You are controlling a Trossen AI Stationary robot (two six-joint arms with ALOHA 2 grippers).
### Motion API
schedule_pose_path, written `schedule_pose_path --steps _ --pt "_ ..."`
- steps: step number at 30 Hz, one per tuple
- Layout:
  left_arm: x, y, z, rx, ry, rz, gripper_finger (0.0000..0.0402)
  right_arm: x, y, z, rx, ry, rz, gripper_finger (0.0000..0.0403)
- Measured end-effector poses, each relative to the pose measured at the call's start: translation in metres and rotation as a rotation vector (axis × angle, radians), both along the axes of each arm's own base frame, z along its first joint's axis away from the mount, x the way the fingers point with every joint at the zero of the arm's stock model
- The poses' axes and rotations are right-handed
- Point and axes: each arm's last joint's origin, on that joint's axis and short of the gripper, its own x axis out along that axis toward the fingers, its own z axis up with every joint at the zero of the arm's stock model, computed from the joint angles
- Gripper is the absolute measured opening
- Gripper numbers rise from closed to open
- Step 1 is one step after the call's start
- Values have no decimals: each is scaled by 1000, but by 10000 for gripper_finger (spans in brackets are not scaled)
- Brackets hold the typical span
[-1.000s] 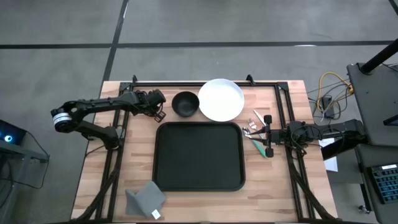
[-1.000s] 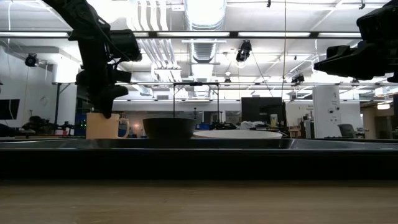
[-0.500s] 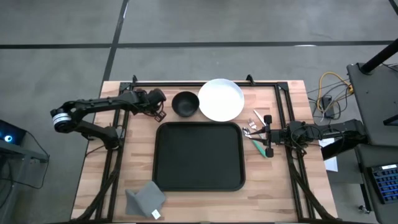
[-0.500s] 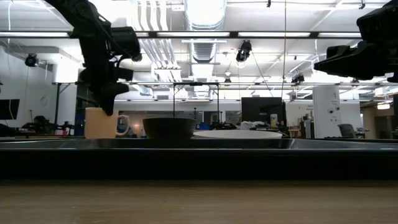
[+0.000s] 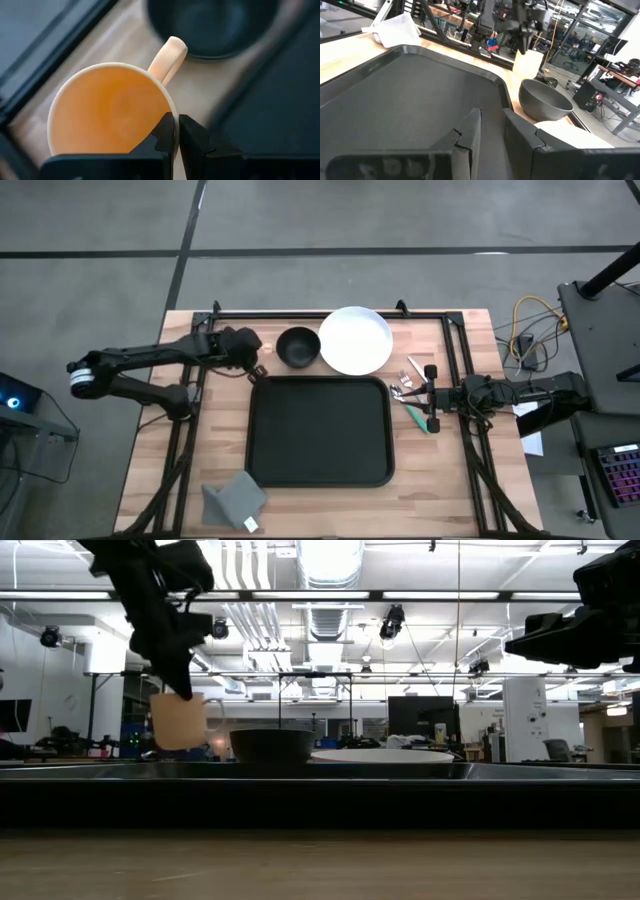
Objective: Set up tray
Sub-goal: Put the yellow cup on the black serving tray
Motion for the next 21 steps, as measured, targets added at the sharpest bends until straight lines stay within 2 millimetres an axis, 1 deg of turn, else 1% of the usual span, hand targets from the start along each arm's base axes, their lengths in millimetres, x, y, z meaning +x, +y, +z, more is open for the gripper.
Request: schedule_pose_path --steps 2,8,13,21 --pt "0 -9 3 -26 -29 -42 0 0 0 0 0 1 0 68" --pt "2 -32 6 -49 -41 -144 0 0 0 0 0 1 0 68" --pt "6 -45 11 -70 -74 -175 0 0 0 0 0 1 0 68" --pt "7 -60 8 -100 -56 -213 0 0 0 0 0 1 0 68"
